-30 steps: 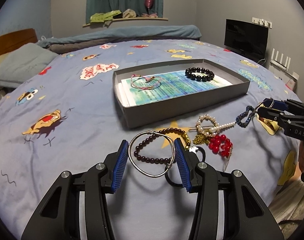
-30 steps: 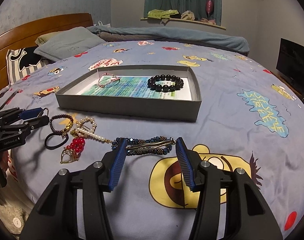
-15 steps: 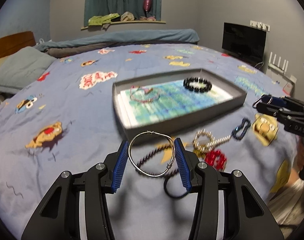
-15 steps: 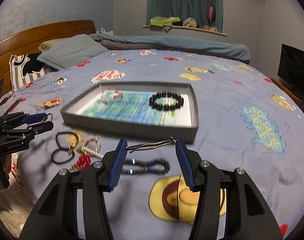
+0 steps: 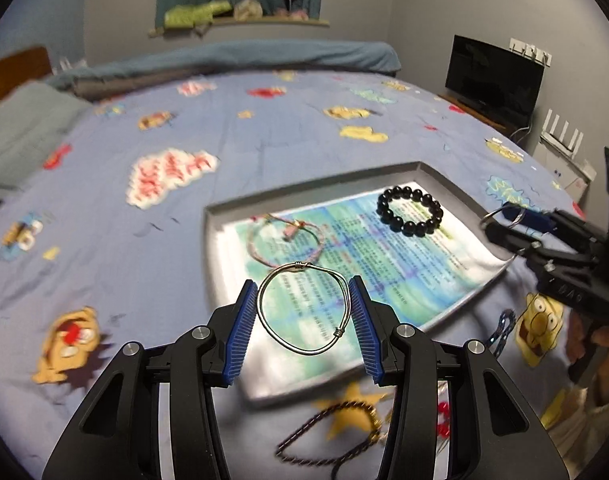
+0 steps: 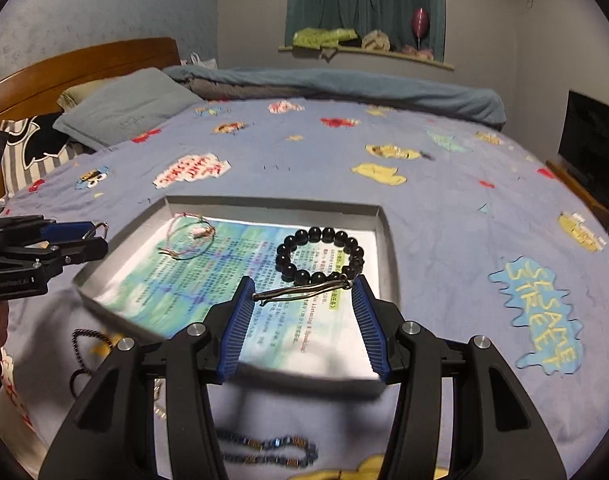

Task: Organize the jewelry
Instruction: 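Carry both silver bangles into the grey tray and open both grippers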

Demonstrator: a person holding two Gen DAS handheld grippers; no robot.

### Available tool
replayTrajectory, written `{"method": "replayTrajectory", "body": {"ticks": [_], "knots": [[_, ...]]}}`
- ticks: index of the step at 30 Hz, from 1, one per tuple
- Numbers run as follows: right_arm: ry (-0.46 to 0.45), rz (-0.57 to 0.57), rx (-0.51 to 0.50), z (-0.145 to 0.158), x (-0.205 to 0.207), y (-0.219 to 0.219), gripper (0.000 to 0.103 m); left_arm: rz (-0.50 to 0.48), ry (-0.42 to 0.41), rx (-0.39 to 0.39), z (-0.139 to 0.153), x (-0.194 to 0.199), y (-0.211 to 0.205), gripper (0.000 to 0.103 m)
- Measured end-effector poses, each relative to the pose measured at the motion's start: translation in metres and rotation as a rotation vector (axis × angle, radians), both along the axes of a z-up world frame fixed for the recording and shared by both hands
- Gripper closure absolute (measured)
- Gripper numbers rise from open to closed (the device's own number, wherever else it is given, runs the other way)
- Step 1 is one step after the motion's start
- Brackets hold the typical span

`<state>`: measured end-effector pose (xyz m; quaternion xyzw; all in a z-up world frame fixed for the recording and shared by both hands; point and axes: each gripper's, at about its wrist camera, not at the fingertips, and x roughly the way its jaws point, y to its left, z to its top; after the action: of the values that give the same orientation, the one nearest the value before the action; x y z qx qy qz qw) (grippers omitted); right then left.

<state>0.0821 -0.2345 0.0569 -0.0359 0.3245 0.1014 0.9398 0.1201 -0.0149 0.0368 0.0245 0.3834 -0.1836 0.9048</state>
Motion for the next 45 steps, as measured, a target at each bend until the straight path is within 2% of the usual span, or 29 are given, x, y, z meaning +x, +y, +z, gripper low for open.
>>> {"method": "replayTrajectory", "body": {"ticks": [2, 8, 15, 26, 45], "knots": [[0.029, -0.003, 0.008, -0.008, 0.011, 0.001, 0.053, 0.001, 0.042, -0.008, -0.009, 0.01, -0.004, 0.055], [0.102, -0.012, -0.009, -0.03, 0.029, 0.005, 0.052, -0.005, 0.109, 0.082, -0.034, 0.032, -0.019, 0.055], [0.134, -0.014, -0.041, -0.04, 0.037, 0.005, 0.052, -0.011, 0.167, 0.086, -0.048, 0.044, -0.018, 0.055], [0.17, 0.005, -0.063, -0.042, 0.04, 0.007, 0.052, -0.026, 0.153, 0.108, -0.051, 0.047, -0.021, 0.055], [0.165, -0.004, -0.075, -0.039, 0.038, 0.004, 0.051, -0.013, 0.146, 0.125, -0.052, 0.048, -0.019, 0.051]]}}
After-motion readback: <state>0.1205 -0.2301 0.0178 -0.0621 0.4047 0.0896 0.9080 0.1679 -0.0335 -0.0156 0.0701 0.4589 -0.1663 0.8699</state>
